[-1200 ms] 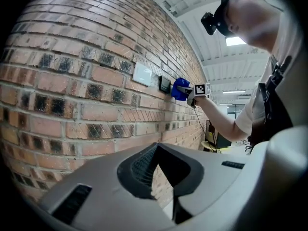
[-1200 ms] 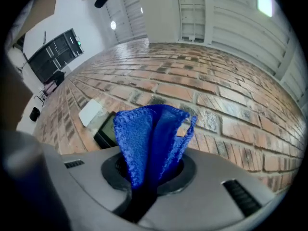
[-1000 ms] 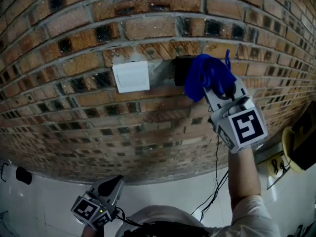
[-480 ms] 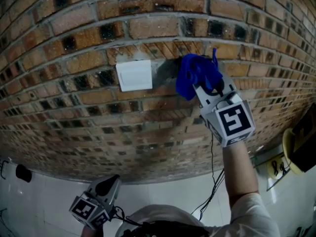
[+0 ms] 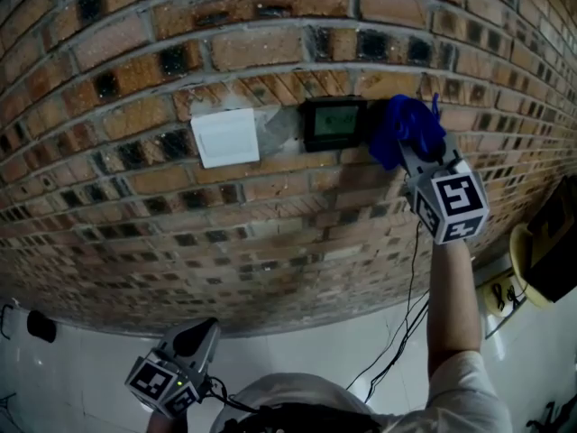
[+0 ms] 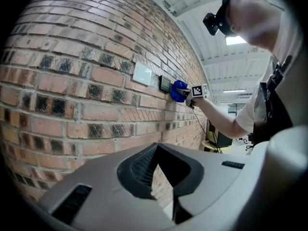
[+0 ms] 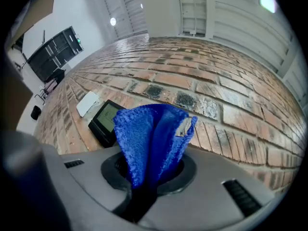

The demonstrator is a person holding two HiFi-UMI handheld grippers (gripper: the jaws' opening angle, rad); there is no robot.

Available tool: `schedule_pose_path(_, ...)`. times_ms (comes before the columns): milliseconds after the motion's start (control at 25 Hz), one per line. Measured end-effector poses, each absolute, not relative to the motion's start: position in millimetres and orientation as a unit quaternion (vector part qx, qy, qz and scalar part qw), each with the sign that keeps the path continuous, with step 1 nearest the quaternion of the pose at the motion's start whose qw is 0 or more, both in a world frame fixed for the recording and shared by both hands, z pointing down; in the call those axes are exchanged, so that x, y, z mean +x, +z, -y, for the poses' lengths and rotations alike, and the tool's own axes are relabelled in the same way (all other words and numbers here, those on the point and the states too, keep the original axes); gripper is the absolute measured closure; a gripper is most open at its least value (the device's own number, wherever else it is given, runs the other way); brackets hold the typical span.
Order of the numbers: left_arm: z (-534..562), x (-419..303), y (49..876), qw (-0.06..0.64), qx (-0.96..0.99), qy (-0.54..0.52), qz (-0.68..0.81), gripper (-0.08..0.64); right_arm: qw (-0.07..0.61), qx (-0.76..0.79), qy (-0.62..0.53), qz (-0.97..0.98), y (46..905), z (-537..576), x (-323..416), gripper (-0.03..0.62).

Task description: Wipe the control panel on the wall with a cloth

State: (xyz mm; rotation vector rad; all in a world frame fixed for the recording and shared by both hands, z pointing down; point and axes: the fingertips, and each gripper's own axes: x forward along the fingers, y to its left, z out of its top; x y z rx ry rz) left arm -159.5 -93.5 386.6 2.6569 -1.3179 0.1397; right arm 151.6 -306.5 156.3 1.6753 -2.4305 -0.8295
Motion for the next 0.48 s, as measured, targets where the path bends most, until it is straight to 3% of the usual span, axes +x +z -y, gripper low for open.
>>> schedule_pose_path(160, 92.7, -160.2, 385.9, 0.088, 0.890, 0.047, 0.444, 0.557, 0.022, 0.546, -0.274, 0.791, 150.1, 291.5, 144.3, 0.503)
schedule_pose_path(480, 89.9, -159.5, 387.2, 0.087, 0.890, 0.043, 0.445, 0.557, -0.016, 0.437, -0.305, 0.846, 135.4, 259.3, 21.2, 0.503)
